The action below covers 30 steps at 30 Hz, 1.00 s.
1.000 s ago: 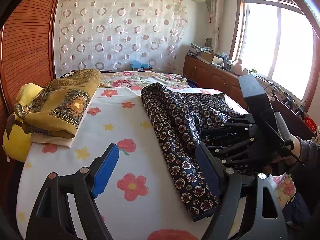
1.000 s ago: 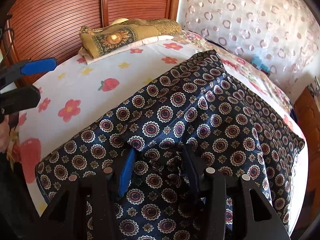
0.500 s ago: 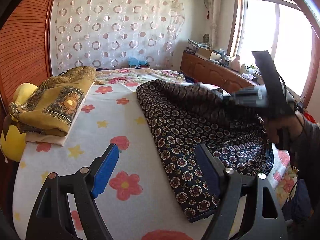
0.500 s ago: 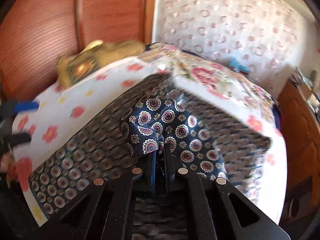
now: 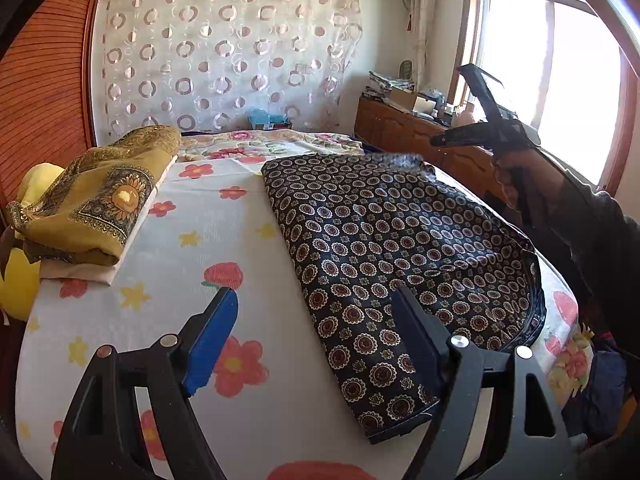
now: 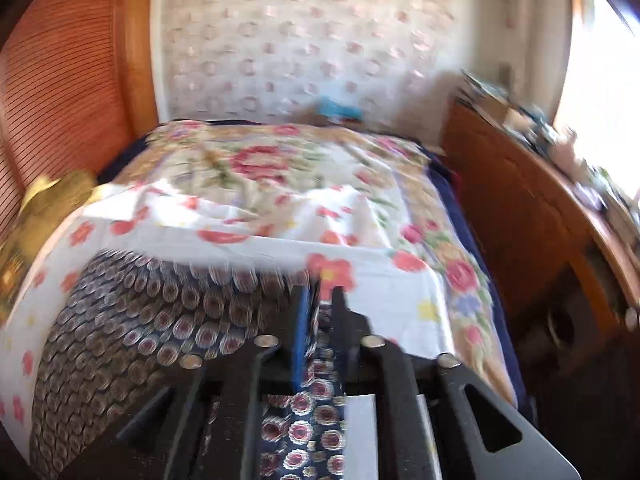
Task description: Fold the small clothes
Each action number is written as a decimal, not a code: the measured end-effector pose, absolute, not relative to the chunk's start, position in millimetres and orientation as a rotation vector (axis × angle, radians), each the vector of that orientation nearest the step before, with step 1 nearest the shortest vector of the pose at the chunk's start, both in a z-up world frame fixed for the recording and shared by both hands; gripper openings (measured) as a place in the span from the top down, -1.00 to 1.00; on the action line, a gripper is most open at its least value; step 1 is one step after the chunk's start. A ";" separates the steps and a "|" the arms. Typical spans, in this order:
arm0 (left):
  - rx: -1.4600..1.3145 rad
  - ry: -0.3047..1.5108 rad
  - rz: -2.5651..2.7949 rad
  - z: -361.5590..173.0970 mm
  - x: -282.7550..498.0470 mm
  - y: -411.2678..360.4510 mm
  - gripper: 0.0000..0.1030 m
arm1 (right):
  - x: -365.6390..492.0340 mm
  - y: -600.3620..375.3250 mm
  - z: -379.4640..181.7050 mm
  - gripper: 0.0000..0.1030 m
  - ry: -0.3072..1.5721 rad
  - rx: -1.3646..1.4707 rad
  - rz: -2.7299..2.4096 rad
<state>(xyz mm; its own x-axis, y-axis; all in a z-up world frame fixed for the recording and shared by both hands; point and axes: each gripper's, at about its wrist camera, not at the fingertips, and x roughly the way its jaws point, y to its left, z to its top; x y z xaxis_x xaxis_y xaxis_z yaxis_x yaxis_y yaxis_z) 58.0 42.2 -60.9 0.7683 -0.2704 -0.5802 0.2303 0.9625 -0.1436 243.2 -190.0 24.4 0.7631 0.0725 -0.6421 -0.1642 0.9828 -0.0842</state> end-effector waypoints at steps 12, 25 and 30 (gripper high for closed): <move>-0.045 0.659 -0.286 -62.2 60.8 33.8 -0.55 | 224.1 -210.6 7.9 0.30 0.754 -0.197 0.270; -0.024 0.688 -0.290 -69.1 60.8 24.4 -0.55 | 87.4 -233.4 -5.2 0.30 0.677 -0.264 0.303; -0.010 0.697 -0.297 -70.3 60.5 18.8 -0.55 | 43.7 -242.5 -18.8 0.30 0.694 -0.224 0.332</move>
